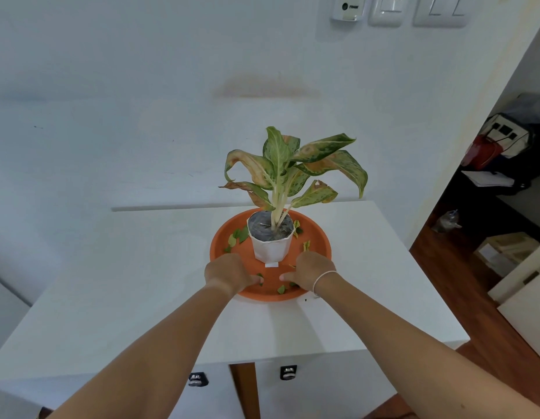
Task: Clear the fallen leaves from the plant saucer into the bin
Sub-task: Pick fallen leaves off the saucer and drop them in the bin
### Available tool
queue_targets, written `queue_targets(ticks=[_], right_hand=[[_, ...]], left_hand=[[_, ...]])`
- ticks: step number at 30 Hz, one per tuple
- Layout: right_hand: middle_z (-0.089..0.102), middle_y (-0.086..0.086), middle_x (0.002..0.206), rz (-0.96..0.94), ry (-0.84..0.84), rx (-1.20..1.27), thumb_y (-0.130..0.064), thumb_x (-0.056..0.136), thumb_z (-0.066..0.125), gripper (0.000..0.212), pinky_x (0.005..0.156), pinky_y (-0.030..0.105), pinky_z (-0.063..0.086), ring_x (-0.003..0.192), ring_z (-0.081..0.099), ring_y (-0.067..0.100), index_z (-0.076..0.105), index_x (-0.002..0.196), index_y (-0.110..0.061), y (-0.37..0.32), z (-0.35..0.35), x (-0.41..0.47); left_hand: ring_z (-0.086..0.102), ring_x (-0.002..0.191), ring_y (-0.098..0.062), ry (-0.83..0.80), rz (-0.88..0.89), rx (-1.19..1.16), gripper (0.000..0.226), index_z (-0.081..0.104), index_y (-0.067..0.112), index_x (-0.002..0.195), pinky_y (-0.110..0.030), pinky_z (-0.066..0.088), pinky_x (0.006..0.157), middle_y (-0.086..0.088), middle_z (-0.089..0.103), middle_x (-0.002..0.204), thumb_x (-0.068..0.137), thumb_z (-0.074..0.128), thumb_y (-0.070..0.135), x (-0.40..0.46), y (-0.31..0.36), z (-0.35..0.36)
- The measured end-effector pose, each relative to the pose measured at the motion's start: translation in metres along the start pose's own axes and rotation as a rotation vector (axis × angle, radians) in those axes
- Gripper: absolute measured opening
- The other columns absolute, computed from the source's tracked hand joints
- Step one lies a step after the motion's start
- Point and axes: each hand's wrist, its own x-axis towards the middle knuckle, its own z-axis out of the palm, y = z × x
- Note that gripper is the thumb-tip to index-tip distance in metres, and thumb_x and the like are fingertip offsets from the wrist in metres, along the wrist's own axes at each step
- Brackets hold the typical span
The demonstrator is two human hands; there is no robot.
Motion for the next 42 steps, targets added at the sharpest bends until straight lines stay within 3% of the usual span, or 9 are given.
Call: queue_targets(ticks=[6, 10, 15, 21, 26, 29, 33, 37, 42], right_hand=[[0.057, 0.001, 0.084, -0.022, 0.039, -0.144, -0.07, 0.074, 0.054, 0.062, 0.072, 0.026, 0.047, 0.078, 0.055, 0.018, 0.063, 0.101, -0.015, -0.003, 0.003, 0.0], [0.068, 0.005, 0.096, -0.093, -0.007, -0.218, -0.066, 0.078, 0.053, 0.059, 0.076, 0.028, 0.051, 0.083, 0.059, 0.019, 0.063, 0.106, -0.015, -0.006, 0.006, 0.004], [0.059, 0.005, 0.084, -0.177, -0.076, -0.328, -0.052, 0.091, 0.044, 0.049, 0.077, 0.03, 0.05, 0.078, 0.056, 0.021, 0.064, 0.106, -0.009, -0.011, 0.008, 0.007], [0.058, 0.011, 0.09, -0.219, -0.099, -0.397, -0.02, 0.096, 0.042, 0.031, 0.072, 0.03, 0.045, 0.079, 0.052, 0.023, 0.064, 0.111, -0.004, -0.012, 0.008, 0.011], [0.057, 0.01, 0.089, -0.234, -0.076, -0.387, -0.02, 0.097, 0.04, 0.031, 0.071, 0.03, 0.044, 0.079, 0.052, 0.023, 0.064, 0.109, -0.005, -0.01, 0.009, 0.009], [0.065, 0.01, 0.097, -0.204, -0.085, -0.152, -0.03, 0.099, 0.031, 0.038, 0.072, 0.028, 0.045, 0.083, 0.053, 0.023, 0.063, 0.102, -0.01, -0.003, 0.005, 0.013], [0.045, 0.0, 0.064, -0.065, -0.092, 0.425, -0.026, 0.096, 0.036, 0.036, 0.052, 0.021, 0.031, 0.068, 0.045, 0.018, 0.045, 0.062, -0.019, 0.007, -0.008, 0.01], [0.029, -0.004, 0.046, 0.161, -0.166, 1.015, -0.016, 0.086, 0.038, 0.027, 0.038, 0.018, 0.017, 0.039, 0.021, 0.011, 0.037, 0.059, -0.018, 0.019, -0.01, 0.001], [0.03, -0.004, 0.039, 0.148, -0.164, 1.627, -0.016, 0.087, 0.036, 0.027, 0.032, 0.014, 0.017, 0.028, 0.021, 0.009, 0.037, 0.06, -0.014, 0.031, 0.002, -0.01]], left_hand=[[0.055, 0.072, -0.014, 0.064, 0.011, 0.005, 0.037, 0.054, 0.021, 0.077, -0.025, 0.042, 0.065, 0.004, 0.058, 0.076, 0.078, 0.06, 0.057, -0.006, 0.008, 0.003], [0.056, 0.072, -0.015, 0.097, 0.042, -0.053, 0.029, 0.055, 0.02, 0.075, -0.025, 0.043, 0.064, 0.003, 0.058, 0.076, 0.083, 0.06, 0.047, -0.009, 0.012, 0.007], [0.066, 0.085, -0.022, 0.121, 0.088, -0.06, 0.024, 0.066, 0.014, 0.087, -0.028, 0.046, 0.066, -0.004, 0.069, 0.087, 0.088, 0.055, 0.036, -0.011, 0.009, 0.012], [0.052, 0.069, -0.018, 0.181, 0.151, -0.03, 0.036, 0.042, 0.02, 0.057, -0.021, 0.032, 0.049, -0.003, 0.059, 0.076, 0.093, 0.045, 0.02, -0.013, 0.012, 0.02], [0.062, 0.078, -0.022, 0.176, 0.203, -0.002, 0.027, 0.065, 0.014, 0.084, -0.028, 0.041, 0.061, -0.006, 0.072, 0.094, 0.094, 0.039, 0.016, -0.01, 0.014, 0.02], [0.066, 0.084, -0.024, 0.194, 0.183, -0.156, 0.029, 0.062, 0.013, 0.096, -0.029, 0.048, 0.065, -0.007, 0.072, 0.097, 0.096, 0.034, 0.023, -0.008, 0.012, 0.02], [0.064, 0.086, -0.027, 0.208, 0.136, -0.371, 0.031, 0.055, 0.008, 0.101, -0.033, 0.044, 0.066, -0.009, 0.068, 0.095, 0.097, 0.029, 0.025, -0.01, 0.008, 0.012], [0.049, 0.073, -0.022, 0.135, 0.058, -0.742, 0.031, 0.047, 0.011, 0.07, -0.031, 0.035, 0.068, -0.007, 0.053, 0.073, 0.095, 0.03, 0.017, -0.013, 0.006, 0.002], [0.03, 0.051, -0.013, -0.038, -0.048, -1.182, 0.036, 0.029, 0.019, 0.053, -0.024, 0.025, 0.049, 0.003, 0.033, 0.053, 0.089, 0.028, 0.017, -0.024, 0.009, -0.001]])
